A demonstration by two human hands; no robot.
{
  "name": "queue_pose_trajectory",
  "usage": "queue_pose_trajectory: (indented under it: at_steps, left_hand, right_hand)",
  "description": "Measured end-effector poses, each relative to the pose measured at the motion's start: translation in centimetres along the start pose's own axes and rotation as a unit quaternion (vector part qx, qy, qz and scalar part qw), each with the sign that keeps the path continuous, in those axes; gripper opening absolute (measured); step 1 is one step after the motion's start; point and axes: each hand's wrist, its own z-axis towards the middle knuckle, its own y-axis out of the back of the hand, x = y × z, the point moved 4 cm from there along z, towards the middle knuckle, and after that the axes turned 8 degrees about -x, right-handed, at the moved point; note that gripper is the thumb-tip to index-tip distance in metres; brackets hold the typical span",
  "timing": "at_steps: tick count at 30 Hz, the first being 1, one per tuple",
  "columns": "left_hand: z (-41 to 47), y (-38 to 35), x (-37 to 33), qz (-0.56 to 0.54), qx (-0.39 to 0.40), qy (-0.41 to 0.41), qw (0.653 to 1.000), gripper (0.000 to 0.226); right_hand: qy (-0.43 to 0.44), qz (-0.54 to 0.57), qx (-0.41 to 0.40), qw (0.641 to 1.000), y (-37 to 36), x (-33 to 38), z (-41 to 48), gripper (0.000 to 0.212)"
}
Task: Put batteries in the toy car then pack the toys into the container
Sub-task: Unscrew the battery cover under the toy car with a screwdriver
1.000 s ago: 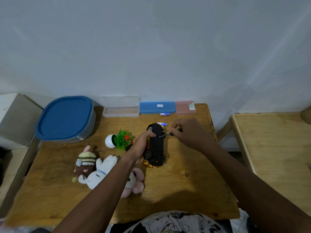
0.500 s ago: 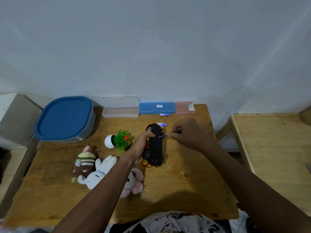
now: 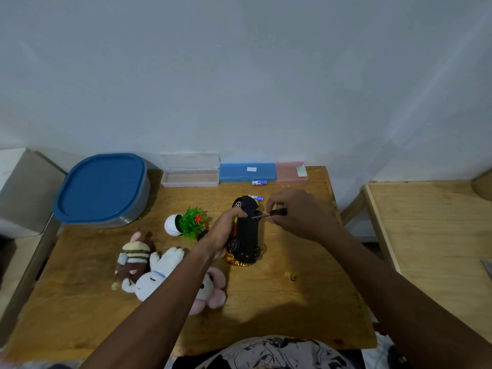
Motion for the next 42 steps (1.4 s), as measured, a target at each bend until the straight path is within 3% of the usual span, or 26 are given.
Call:
queue_pose_trajectory:
  at_steps: [6, 13, 25, 39, 42]
  left_hand:
    - [0.1, 0.1, 0.0, 0.007, -0.002, 0.003, 1.0, 0.044]
    - [0.5, 0.2, 0.3, 0.02, -0.015, 0.013, 1.0, 0.071]
    - [1.2, -0.1, 1.3, -0.008, 0.0, 0.029, 1.0, 0.037]
    - [2.0, -0.4, 3.0, 0.025, -0.014, 0.081, 0.996, 0.072]
    - [2.1, -0.5, 3.6, -0.01, 0.003, 0.08, 0.997, 0.059]
  right_hand:
    - [0.002, -0.004, 0.022, 1.0, -0.2, -0.1, 0.0, 0.01]
    - [-0.02, -0.03, 0.068, 0.997, -1.3, -0.6, -0.3, 0.02]
    - [-0.038, -0.046, 0.074, 0.995, -2.8, -1.4, -0.8, 0.029]
    - [-0.053, -0.033, 0.082, 0.995, -5.0, -2.6, -2.7, 0.029]
    - [-0.067, -0.015, 0.073, 0.995, -5.3, -2.9, -3.2, 0.028]
